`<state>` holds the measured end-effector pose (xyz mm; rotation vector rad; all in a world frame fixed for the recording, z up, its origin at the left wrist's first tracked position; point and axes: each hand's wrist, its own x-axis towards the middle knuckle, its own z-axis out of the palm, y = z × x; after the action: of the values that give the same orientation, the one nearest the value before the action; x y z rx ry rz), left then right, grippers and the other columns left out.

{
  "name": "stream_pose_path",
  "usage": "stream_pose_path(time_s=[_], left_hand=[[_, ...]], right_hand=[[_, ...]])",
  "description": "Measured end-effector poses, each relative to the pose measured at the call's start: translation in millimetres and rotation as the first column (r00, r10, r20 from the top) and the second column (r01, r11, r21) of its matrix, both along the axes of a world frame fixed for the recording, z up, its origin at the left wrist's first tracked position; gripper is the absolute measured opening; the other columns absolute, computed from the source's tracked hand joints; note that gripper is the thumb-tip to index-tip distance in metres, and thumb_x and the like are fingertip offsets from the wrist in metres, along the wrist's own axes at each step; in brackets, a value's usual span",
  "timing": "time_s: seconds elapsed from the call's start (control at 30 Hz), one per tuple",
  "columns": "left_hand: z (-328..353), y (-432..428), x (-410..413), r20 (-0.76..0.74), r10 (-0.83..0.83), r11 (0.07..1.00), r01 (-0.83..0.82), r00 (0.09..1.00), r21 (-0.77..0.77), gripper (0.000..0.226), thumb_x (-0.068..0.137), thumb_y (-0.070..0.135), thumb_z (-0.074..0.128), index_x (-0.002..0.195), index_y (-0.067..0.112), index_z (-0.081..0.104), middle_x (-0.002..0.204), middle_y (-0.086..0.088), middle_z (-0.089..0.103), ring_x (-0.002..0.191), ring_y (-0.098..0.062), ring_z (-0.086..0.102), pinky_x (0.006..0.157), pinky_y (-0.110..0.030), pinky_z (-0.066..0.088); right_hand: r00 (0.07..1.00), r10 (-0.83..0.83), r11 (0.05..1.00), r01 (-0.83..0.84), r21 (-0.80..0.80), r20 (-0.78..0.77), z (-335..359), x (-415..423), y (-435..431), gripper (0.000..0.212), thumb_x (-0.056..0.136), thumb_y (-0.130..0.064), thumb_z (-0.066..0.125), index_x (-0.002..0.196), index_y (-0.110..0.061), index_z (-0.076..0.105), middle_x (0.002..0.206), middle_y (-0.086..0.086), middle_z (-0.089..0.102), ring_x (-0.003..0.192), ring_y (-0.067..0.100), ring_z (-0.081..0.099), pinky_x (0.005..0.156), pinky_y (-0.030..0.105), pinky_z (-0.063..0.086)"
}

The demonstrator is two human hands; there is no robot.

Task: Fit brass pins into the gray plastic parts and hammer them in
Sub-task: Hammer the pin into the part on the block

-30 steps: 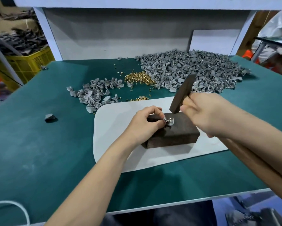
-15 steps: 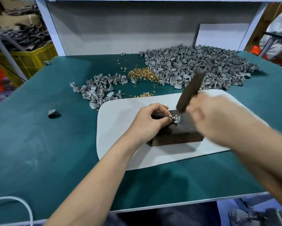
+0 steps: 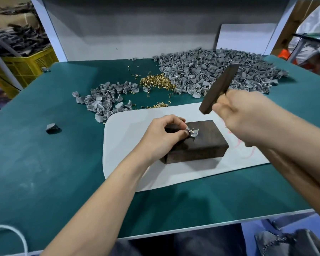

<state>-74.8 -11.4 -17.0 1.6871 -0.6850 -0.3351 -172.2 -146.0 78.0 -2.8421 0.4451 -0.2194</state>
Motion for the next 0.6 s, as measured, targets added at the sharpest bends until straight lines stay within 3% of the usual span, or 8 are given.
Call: stream_pose_path(time_s=[0.07, 0.1, 0.27, 0.37, 0.47, 0.6], left_hand=[[-0.6, -0.4, -0.1, -0.005, 0.007, 1.000, -0.007, 1.000, 0.001, 0.022, 0.081, 0.000, 0.069, 0.072, 0.019, 0.062, 0.106, 0.001, 0.065, 0.091, -0.004, 0.062, 0.088, -0.016, 0.044], [-0.8, -0.6, 0.0, -0.004, 0.005, 1.000, -0.005, 1.000, -0.001, 0.022, 0.081, 0.000, 0.068, 0.072, 0.019, 0.062, 0.106, 0.000, 0.065, 0.090, -0.005, 0.062, 0.089, -0.017, 0.045], [-1.2, -0.6, 0.3, 0.041, -0.013, 1.000, 0.012, 0.999, 0.017, 0.016, 0.081, 0.000, 0.068, 0.077, 0.015, 0.060, 0.105, -0.001, 0.065, 0.088, -0.010, 0.063, 0.091, -0.028, 0.048], [-2.3, -0.5, 0.0, 0.068, 0.000, 1.000, -0.002, 0.998, 0.027, 0.017, 0.079, 0.002, 0.069, 0.076, 0.016, 0.059, 0.102, 0.003, 0.065, 0.090, -0.013, 0.064, 0.090, -0.029, 0.048], [-2.9, -1.2, 1.0, 0.057, 0.011, 0.999, -0.013, 0.998, 0.034, 0.020, 0.080, 0.002, 0.069, 0.074, 0.018, 0.059, 0.103, 0.007, 0.066, 0.092, -0.012, 0.064, 0.089, -0.026, 0.048], [-2.5, -0.9, -0.3, 0.039, -0.002, 1.000, 0.002, 0.999, 0.005, 0.023, 0.081, 0.000, 0.068, 0.071, 0.018, 0.058, 0.097, 0.005, 0.066, 0.082, -0.008, 0.063, 0.083, -0.022, 0.048]], right_hand=[[1.000, 0.012, 1.000, -0.012, 0.018, -0.005, -0.7, -2.1, 4.1, 0.037, 0.099, -0.028, 0.040, 0.064, -0.018, 0.035, 0.063, 0.001, 0.044, 0.044, 0.015, 0.042, 0.031, 0.019, 0.033], [1.000, 0.013, 1.000, -0.012, 0.028, -0.029, -5.4, -2.8, 6.5, 0.036, 0.099, -0.030, 0.040, 0.065, -0.017, 0.034, 0.064, 0.001, 0.043, 0.043, 0.016, 0.043, 0.033, 0.024, 0.035], [0.989, -0.004, 0.998, 0.013, 0.063, -0.147, -21.0, 0.3, 14.6, 0.034, 0.099, -0.033, 0.037, 0.068, -0.019, 0.031, 0.070, 0.000, 0.043, 0.051, 0.016, 0.041, 0.057, 0.032, 0.039], [0.988, -0.008, 0.999, 0.014, 0.040, -0.157, -16.1, 1.6, 14.5, 0.035, 0.099, -0.032, 0.038, 0.067, -0.019, 0.031, 0.068, -0.001, 0.041, 0.050, 0.015, 0.039, 0.049, 0.029, 0.034], [1.000, -0.009, 0.999, 0.010, 0.046, -0.023, -3.2, 1.6, 12.4, 0.036, 0.098, -0.031, 0.040, 0.066, -0.017, 0.032, 0.068, 0.001, 0.043, 0.049, 0.017, 0.041, 0.044, 0.026, 0.030], [0.989, 0.017, 0.999, -0.022, -0.034, -0.145, -8.5, 3.8, 19.6, 0.027, 0.099, -0.030, 0.038, 0.075, -0.016, 0.036, 0.082, 0.004, 0.051, 0.072, 0.028, 0.052, 0.065, 0.034, 0.043]])
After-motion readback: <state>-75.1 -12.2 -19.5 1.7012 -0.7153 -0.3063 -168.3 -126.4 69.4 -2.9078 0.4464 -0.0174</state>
